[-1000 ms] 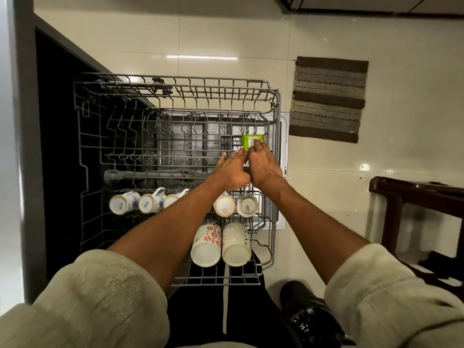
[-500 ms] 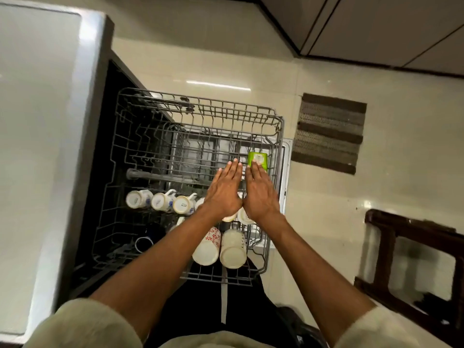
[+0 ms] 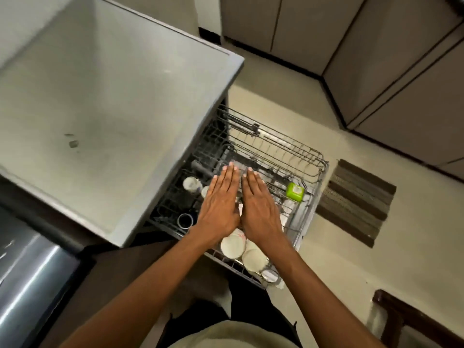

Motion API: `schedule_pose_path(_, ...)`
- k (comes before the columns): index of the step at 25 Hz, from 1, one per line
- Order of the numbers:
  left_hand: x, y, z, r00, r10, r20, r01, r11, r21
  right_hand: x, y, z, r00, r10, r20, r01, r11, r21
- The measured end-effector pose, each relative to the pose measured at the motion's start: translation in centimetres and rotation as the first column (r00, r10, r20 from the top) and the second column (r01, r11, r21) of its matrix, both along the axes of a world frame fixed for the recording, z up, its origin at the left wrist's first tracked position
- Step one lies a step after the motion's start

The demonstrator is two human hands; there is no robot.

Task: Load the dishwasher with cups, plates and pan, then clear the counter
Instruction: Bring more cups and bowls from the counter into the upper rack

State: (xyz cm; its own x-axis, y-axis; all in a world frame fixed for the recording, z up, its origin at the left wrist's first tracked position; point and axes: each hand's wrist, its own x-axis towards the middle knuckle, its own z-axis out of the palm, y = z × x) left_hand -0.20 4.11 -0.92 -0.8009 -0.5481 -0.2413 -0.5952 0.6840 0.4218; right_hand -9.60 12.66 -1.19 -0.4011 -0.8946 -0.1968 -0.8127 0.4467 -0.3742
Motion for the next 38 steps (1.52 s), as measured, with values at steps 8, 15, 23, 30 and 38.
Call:
schedule_pose_path(8, 18.6, 0.3, 7.1, 0.922, 0.345, -0.175, -0.370, 0.919, -0.137, 15.4, -3.7, 7.5, 0.939, 0.328, -0.103, -0.343, 0.913, -0.220)
schedule_pose_path(15, 36.6, 4.2, 10.2, 0.751, 0.603, -0.268, -0.656, 0.729, -0.195, 32.3, -4.4, 10.3, 0.785, 0.597, -0.162, -0.613, 0.713, -0.340)
schedule_pose_path(23, 51.8, 7.7, 10.4, 0.471, 0.833, -0.290, -0.882, 0.447, -0.149, 48.2, -5.3, 10.2, 0.526, 0.830, -0.186, -0.830, 0.454, -0.323)
schedule_pose_path(30, 60.3, 6.5, 9.0, 0.246, 0.939, -0.241, -0.967, 0.221, -0.124, 58.0, -9.5, 9.0, 0.318, 0.934, -0.163, -0.920, 0.262, -0.292)
schedule_pose_path(38, 69.4, 2.9, 8.3, -0.007, 0.989, -0.148, -0.998, -0.017, -0.064, 69.0, -16.0, 7.3, 0.078, 0.991, -0.106, -0.969, 0.051, -0.241)
